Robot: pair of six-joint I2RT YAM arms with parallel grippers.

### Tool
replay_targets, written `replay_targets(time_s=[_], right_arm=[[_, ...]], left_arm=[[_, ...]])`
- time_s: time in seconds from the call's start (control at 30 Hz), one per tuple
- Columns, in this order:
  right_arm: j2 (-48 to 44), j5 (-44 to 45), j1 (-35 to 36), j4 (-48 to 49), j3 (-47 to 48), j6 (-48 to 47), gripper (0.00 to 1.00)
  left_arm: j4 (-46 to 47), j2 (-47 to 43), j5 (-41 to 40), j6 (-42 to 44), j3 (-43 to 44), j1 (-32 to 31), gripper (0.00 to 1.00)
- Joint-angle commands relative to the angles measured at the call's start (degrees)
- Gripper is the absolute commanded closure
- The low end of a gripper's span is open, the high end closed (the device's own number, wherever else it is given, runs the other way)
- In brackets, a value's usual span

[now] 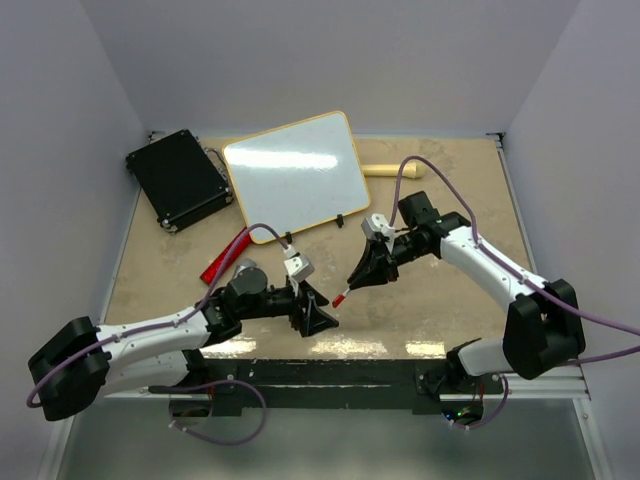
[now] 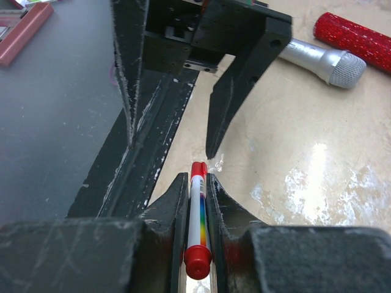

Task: Write a sentence on the whiteboard
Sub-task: Open the whiteboard marker at the center of the board.

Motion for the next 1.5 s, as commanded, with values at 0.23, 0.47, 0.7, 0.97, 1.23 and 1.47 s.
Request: replay_targets(time_s=[0.23,0.47,0.7,0.97,1.23,1.47], right_arm=[[-0.8,-4.1,1.7,-9.6,2.8,-12.3,1.00],[-0.7,-4.1,1.8,-10.1,2.9,-12.3,1.00],[-0.4,-3.4,1.9,-7.6,2.8,-6.4,0.87],[-3.6,0.3,1.9,17.2,-1.8,23.0,0.40],[-2.0,1.1,2.0,18.9,-1.8,28.0,0.47],[-0.7,2.2,2.9,17.9,-1.3,27.9,0.68]], left_arm=[[10.8,9.0,6.1,-1.7,5.3,1.2,0.37],[14.1,14.0,9.5,-2.7,7.6,1.6,0.71],[12.5,13.9,9.3,-2.0,7.6,1.9,1.00],[0.9,6.6,0.0,3.8,8.1,2.0,1.00],[-2.8,7.2,-1.0,5.2,9.8,2.0,1.00],[-4.1,7.9,-1.3,6.1,11.2,2.0,1.00]])
